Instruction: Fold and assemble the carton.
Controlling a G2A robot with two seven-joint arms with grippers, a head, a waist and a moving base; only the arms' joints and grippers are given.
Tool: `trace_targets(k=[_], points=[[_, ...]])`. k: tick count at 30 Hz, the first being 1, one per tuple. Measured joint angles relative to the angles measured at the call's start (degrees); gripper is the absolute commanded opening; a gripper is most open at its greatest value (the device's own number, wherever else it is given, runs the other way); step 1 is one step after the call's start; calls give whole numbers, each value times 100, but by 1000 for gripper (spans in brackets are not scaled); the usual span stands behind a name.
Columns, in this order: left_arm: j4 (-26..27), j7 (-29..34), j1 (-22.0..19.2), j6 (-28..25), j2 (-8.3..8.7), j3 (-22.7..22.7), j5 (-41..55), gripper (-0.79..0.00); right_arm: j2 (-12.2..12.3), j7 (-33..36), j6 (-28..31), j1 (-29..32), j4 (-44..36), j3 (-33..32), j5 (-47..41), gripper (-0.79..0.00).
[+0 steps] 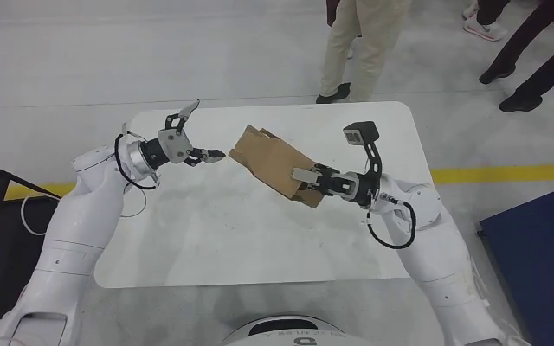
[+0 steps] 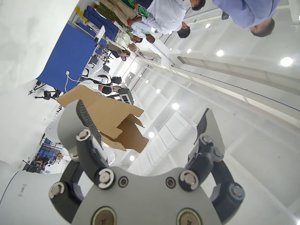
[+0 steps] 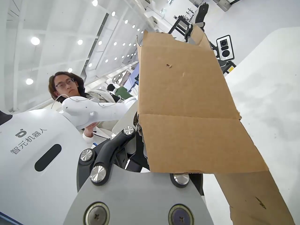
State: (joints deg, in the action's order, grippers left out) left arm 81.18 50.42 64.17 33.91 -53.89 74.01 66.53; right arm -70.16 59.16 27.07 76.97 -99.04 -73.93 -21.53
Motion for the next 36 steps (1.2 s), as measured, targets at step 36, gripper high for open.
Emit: trace_targets(k=[36], points=[[-427,874,-615,957,-507,-1341,1371,0,-18,1341,-13,-542,1522,596,-1977,-785]])
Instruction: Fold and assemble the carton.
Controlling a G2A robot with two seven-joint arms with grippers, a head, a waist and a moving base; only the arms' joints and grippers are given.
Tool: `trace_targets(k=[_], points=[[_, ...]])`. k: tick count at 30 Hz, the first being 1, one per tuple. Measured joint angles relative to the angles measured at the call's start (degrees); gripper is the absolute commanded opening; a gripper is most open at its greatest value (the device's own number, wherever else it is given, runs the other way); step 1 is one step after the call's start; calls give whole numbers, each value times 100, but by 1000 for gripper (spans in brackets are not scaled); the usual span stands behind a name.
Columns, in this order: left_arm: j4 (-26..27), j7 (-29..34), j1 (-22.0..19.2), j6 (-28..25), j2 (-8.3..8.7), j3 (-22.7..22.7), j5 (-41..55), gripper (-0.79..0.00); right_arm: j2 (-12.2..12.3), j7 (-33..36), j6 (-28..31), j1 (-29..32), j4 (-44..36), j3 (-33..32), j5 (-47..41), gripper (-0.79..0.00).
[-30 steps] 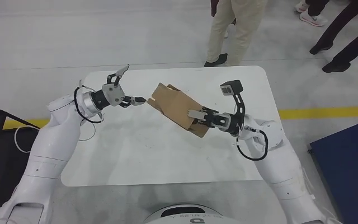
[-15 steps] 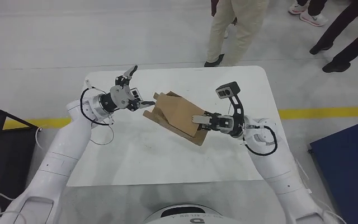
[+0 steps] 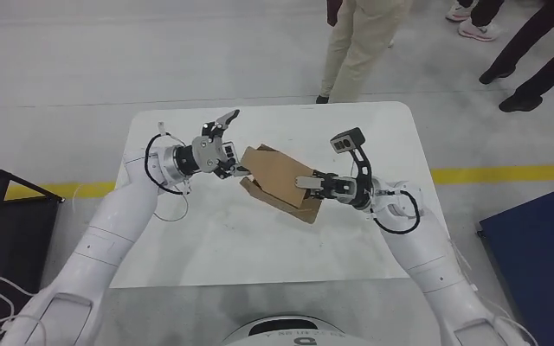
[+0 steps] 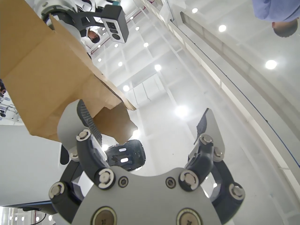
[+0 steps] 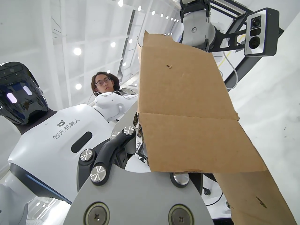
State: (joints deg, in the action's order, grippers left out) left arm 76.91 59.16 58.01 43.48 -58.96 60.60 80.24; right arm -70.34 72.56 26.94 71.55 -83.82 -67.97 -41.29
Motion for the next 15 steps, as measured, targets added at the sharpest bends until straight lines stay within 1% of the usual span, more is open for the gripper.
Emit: trace_targets(k=[10,15], points=[[-75,57,-166,110,-82,-241,-162,0,-16,101,-32,-65,-36,149,-160,-785],[-250,136,-250,28,-78,-96,-111,0,-25,91,-25,-96,9,173,-291,-785]])
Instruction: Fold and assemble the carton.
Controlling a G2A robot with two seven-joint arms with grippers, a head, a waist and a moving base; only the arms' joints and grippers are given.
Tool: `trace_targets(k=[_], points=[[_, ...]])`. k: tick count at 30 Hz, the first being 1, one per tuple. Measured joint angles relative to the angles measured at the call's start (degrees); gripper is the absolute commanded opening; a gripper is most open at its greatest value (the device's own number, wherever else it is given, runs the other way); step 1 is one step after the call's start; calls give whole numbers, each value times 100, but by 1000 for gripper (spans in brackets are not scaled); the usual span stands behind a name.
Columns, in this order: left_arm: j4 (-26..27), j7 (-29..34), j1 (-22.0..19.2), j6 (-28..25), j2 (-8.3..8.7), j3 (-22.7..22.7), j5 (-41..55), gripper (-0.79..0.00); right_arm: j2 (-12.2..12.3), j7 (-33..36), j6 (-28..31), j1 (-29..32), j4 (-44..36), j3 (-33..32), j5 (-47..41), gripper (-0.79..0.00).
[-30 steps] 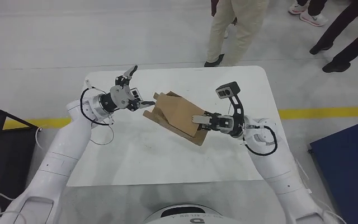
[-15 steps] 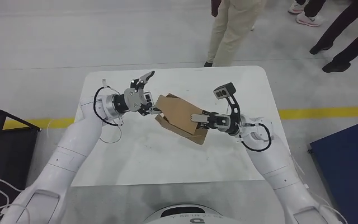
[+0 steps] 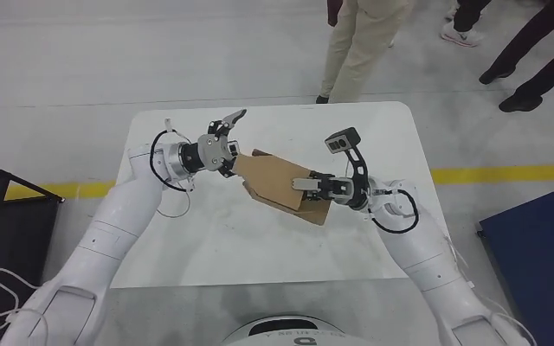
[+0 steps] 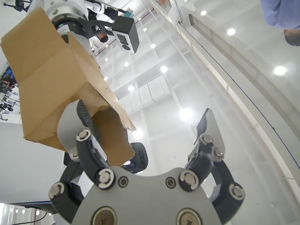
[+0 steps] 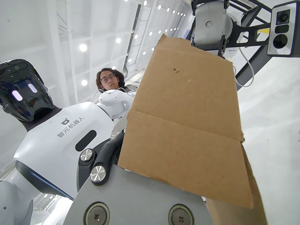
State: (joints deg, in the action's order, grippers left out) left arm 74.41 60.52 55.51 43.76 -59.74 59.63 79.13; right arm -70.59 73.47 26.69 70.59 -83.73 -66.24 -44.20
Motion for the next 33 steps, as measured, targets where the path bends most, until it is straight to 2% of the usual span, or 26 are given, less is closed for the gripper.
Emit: trace_targets(k=[6,20,33], points=[[85,-26,-34,26,102,220,-221,0,5,-129,-72,-7,191,-35,-46,-785],[197,-72,-114,73,296,411,-474,0,-29,-91,-137,-124,592,60,-218,-785],[356,-176,-490,177,315,18,-719,0,-1,-397,-133,-29,634,-9,113,-785]])
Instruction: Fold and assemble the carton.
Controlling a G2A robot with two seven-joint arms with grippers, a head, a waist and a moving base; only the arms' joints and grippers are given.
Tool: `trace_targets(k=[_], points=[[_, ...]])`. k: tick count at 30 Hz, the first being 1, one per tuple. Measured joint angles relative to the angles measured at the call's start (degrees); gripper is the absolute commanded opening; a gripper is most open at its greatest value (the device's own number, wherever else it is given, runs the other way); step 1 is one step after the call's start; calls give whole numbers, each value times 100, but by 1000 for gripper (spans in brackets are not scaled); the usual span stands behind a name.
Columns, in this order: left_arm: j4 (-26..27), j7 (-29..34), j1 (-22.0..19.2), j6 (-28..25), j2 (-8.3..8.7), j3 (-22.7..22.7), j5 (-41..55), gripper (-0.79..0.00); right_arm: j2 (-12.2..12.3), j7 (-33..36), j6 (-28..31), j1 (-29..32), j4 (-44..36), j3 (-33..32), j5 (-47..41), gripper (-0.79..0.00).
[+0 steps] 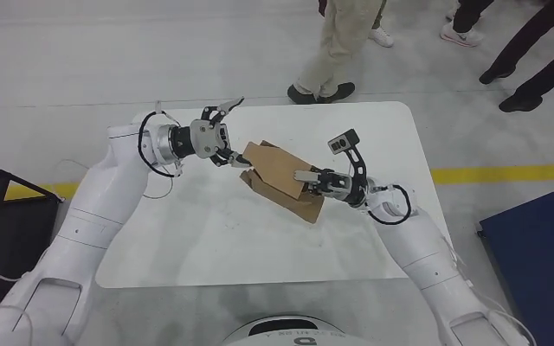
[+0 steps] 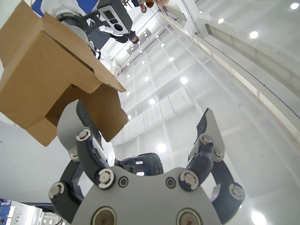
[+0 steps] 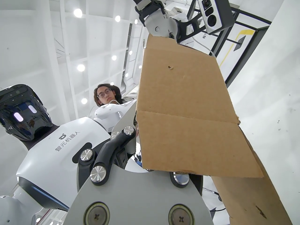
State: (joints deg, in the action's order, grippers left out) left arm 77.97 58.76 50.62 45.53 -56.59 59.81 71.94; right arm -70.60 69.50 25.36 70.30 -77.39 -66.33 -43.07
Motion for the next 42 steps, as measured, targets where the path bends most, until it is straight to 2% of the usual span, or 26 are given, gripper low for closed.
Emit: trace_targets(k=[16,22,25,28,32,34,36,39,42], points=[[370,-189,109,189,290,-243,345,0,76,-112,48,123,-9,-335,39,-785],[399,-89,206,89,364,-311,719,0,78,-118,51,115,-103,-344,5,-785],[259,89,231,-89,385,-178,1092,0,74,-49,86,129,-186,-349,-151,-785],[6,212,254,-270,440,144,1161,0,73,69,122,171,-309,-375,-365,-785],[-161,221,361,-478,581,593,585,0,76,315,58,246,-457,-417,-731,-785],[41,28,383,-603,692,677,-309,0,74,407,0,270,-496,-426,-906,-785],[453,160,438,-774,785,568,-1389,0,66,490,-63,274,-513,-419,-1090,-785],[976,714,467,-1190,854,246,-2713,0,49,575,-122,236,-481,-406,-1325,-785],[1205,1254,394,-1762,839,-22,-3375,0,31,622,-156,178,-429,-389,-1473,-785]])
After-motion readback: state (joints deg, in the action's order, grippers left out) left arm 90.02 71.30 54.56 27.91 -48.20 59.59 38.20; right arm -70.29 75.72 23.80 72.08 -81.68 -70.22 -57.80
